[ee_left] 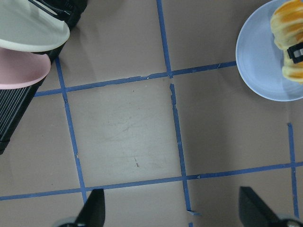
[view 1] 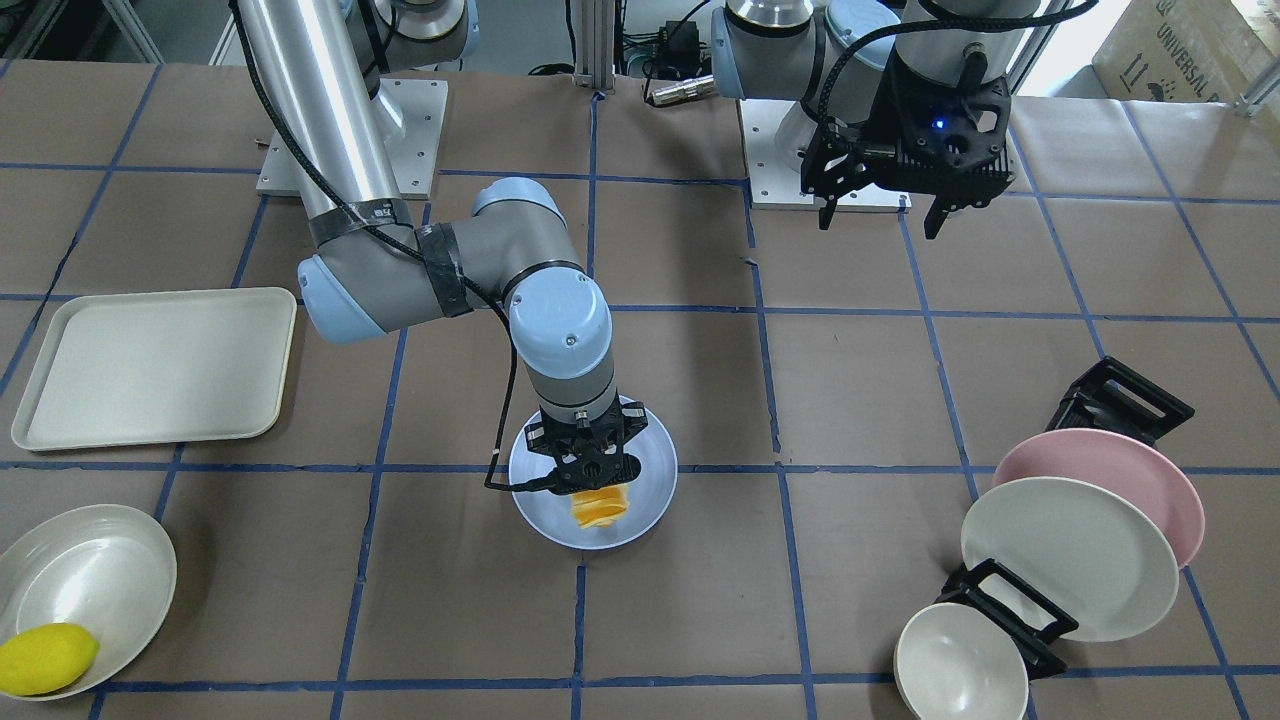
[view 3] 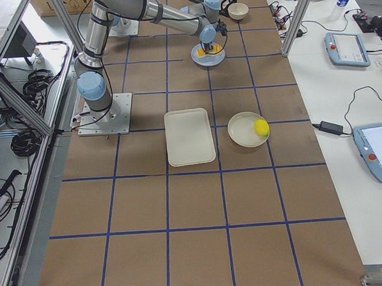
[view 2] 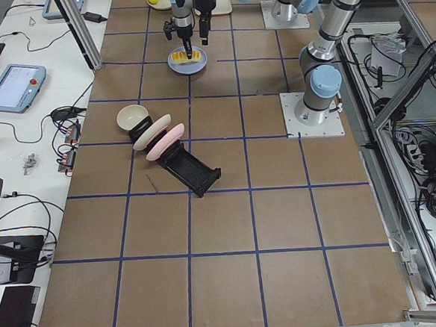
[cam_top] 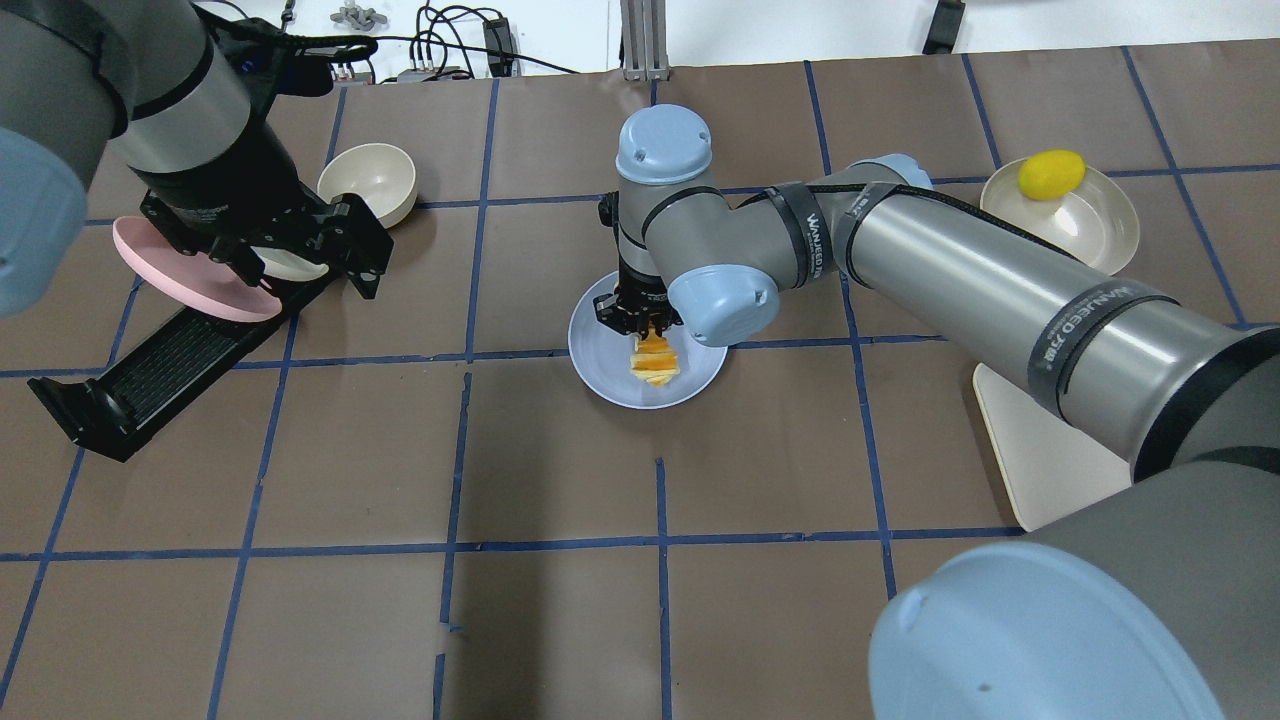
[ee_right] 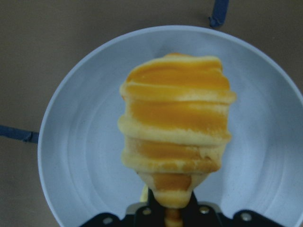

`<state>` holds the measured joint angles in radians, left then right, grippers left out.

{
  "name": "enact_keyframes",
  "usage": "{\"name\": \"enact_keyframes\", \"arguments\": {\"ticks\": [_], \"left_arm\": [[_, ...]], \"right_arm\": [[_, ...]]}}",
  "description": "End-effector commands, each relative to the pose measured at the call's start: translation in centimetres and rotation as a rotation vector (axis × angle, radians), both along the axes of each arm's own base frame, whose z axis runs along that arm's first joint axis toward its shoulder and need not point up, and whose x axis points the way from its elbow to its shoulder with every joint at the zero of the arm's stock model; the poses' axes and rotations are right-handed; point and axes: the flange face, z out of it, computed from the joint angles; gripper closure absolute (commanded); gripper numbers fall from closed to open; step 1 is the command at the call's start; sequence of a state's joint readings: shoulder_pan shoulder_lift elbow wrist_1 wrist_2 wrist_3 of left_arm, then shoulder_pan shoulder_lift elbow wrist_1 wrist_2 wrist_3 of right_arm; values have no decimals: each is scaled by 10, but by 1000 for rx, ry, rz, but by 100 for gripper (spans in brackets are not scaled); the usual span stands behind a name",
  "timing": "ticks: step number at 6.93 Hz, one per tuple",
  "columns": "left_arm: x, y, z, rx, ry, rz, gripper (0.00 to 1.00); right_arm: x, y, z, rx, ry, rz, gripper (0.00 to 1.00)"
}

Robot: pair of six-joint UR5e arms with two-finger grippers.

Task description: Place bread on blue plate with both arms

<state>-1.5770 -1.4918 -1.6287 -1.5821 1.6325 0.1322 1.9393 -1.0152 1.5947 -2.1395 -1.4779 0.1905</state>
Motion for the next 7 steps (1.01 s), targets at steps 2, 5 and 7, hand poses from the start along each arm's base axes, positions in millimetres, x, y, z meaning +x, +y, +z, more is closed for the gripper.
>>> {"name": "enact_keyframes", "arguments": {"ticks": [2,5,7], "left_arm": [[-1,-1,7,-20,-1,3,0],[-1,2,9,-11,-1,8,0],[-2,3,10,-12,1,22,0]], "right_arm": [[1,2,-3,9,5,-38,0],[2,-2,10,-9,-4,-40,0],[-7,-6,45,7,6,-54,0]]}}
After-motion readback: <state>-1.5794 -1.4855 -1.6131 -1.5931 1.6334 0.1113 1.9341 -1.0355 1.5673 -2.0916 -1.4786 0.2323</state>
